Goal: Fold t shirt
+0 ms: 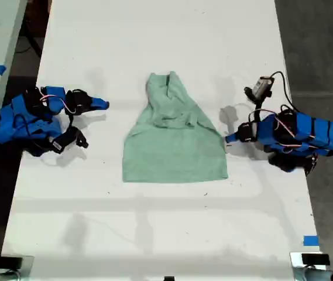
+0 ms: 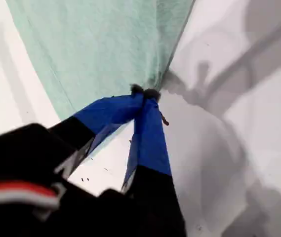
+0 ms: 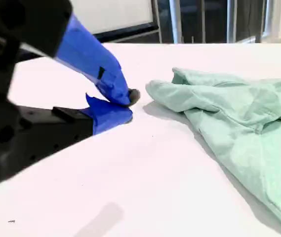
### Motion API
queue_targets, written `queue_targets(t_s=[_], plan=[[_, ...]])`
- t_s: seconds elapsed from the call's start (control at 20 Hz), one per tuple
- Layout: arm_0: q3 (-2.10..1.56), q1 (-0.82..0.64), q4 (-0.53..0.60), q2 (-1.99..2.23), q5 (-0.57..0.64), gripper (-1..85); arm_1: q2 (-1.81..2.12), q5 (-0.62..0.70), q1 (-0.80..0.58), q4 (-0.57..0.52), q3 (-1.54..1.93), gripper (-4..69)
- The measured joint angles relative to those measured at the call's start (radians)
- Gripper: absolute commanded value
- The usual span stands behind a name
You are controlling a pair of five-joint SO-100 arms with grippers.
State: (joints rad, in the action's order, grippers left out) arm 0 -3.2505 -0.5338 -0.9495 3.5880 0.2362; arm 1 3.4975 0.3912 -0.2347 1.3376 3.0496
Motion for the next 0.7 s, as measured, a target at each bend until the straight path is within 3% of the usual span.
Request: queue_targets(t_s=[0.25,0.4,0.45,0.5,0.55,0.6,0.7], plan=[[0.000,0.000,-0.003,0.000,0.000,-0.3,-0.058,-0.009,-0.080,0.083,-0.049,-0.2],[0.000,-0.003,-0.003,0.000,0.000,-0.3,-0.365,-0.058,-0.077,0.091,-0.250,-0.3],[0.000,-0.003,-0.003,0.000,0.000,-0.3,-0.495,-0.083,-0.052,0.089,-0.321,2.5],[0.000,-0.003,-0.003,0.000,0.000,-0.3,-0.603,-0.107,-0.012,0.078,-0.373,15.4],[0.000,-0.003,-0.003,0.000,0.000,-0.3,-0.684,-0.133,0.023,0.058,-0.402,23.9],[0.000,-0.003,-0.003,0.000,0.000,-0.3,-0.741,-0.167,0.054,0.035,-0.411,29.1],[0.000,-0.003,-0.003,0.000,0.000,-0.1,-0.831,-0.221,0.129,-0.028,-0.411,31.4]])
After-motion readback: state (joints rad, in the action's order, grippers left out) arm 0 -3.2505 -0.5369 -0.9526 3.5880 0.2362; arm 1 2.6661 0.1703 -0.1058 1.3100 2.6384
